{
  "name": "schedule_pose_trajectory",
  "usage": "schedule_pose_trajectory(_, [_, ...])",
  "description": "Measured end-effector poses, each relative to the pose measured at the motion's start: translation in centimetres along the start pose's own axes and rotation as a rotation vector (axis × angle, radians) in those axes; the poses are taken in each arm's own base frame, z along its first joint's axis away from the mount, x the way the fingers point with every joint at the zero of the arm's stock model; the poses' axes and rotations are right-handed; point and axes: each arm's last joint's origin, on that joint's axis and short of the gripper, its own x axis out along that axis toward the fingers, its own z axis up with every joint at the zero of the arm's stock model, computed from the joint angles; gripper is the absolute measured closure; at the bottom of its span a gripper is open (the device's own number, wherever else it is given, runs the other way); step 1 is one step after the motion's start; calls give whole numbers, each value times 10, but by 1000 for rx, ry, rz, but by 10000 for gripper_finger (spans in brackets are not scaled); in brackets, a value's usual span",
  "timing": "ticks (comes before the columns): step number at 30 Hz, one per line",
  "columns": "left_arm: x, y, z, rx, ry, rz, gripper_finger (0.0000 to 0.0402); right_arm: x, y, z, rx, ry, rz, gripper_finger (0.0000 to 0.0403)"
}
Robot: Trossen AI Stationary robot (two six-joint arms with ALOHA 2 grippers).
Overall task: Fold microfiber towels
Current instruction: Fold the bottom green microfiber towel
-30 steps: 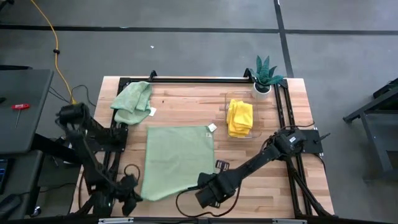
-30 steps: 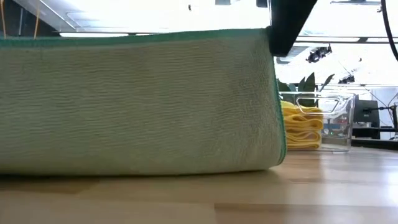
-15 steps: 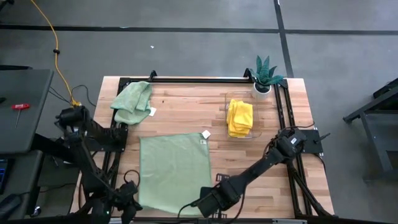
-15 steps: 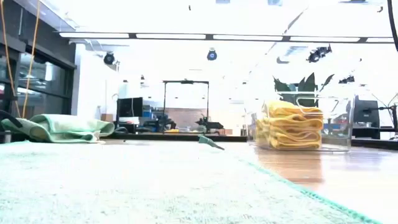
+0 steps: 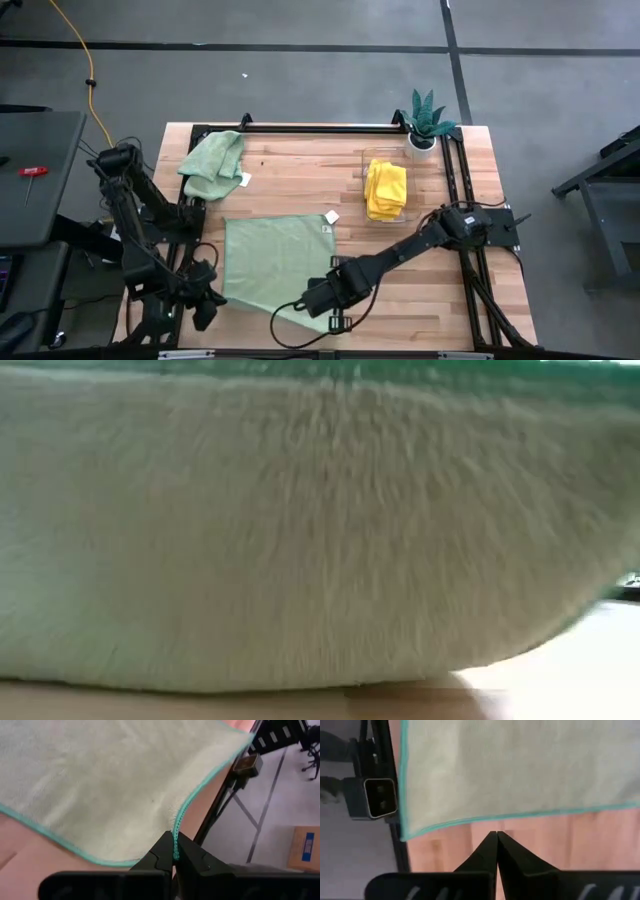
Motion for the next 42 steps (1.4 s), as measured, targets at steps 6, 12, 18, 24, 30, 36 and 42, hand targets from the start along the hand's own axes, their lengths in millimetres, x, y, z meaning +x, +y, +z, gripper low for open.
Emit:
schedule_pose_trajectory(6, [4, -1, 5, -3, -11, 10, 402, -2, 3, -10, -127, -1, -156, 402])
schedule_pose_trajectory(12, [4, -1, 7, 1, -22, 13, 402, -5, 13, -21, -148, 21, -183, 402])
schedule_pose_trajectory(18, [7, 0, 11, -25, -41, 34, 401, -20, 13, -29, -93, 28, -194, 402])
schedule_pose_trajectory(24, [7, 0, 12, -13, -42, 36, 401, -24, 6, -41, -37, 26, -147, 402])
schedule_pose_trajectory(30, [7, 0, 12, -13, -41, 37, 401, -27, -11, -74, 188, -125, 130, 402])
schedule_pose_trajectory(36, [7, 0, 12, -37, -43, 35, 401, -28, -15, -91, 313, -367, 354, 402])
schedule_pose_trajectory(42, [7, 0, 11, -60, -22, 41, 401, -20, -2, -87, 199, -391, 373, 387])
